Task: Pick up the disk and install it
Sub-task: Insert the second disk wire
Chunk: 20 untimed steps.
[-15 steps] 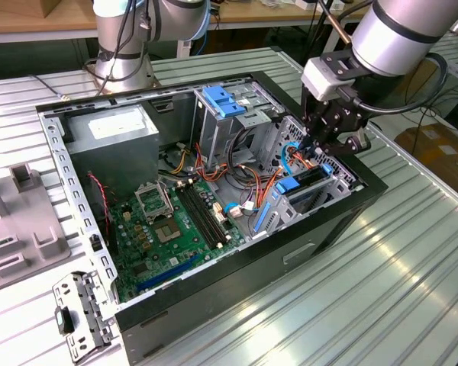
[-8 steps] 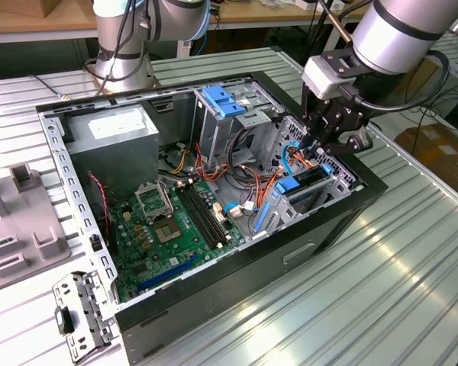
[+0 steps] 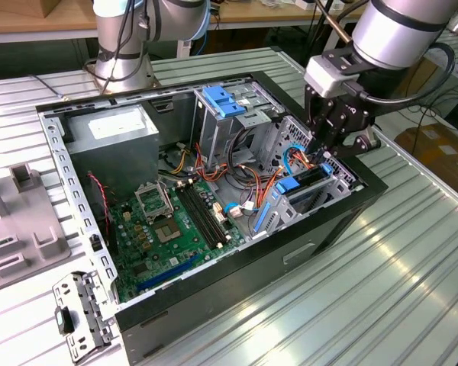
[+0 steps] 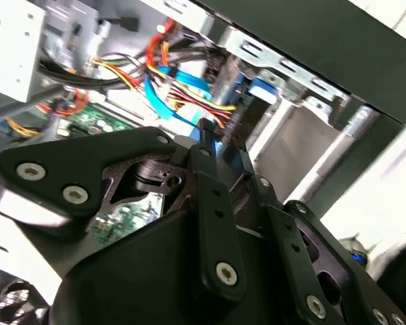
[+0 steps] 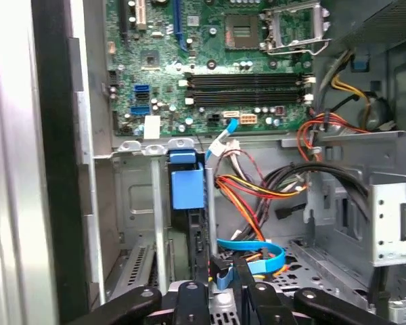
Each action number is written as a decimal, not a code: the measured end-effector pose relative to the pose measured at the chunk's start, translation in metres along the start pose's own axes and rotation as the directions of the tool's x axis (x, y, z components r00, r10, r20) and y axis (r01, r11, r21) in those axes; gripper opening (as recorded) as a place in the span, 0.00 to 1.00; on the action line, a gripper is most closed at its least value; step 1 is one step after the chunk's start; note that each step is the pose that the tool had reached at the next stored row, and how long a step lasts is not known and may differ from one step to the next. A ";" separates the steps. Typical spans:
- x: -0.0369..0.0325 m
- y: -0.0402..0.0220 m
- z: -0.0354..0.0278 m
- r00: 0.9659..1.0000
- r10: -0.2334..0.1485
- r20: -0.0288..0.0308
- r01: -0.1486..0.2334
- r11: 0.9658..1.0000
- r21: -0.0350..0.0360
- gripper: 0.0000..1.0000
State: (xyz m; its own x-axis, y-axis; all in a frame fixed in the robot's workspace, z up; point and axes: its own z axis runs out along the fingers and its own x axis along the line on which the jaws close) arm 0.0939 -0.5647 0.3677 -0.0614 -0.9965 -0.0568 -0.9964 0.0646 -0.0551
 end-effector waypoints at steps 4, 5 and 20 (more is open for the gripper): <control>-0.0011 -0.0002 0.0014 1.000 -0.004 -0.020 0.004 1.000 -0.001 0.29; -0.0011 -0.0002 0.0025 1.000 -0.004 -0.021 0.004 1.000 -0.002 0.29; -0.0009 -0.0001 0.0045 1.000 -0.004 -0.021 0.004 1.000 -0.004 0.16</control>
State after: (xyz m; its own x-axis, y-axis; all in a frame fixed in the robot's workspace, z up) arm 0.0943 -0.5635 0.3632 -0.0587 -0.9976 -0.0358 -0.9968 0.0605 -0.0518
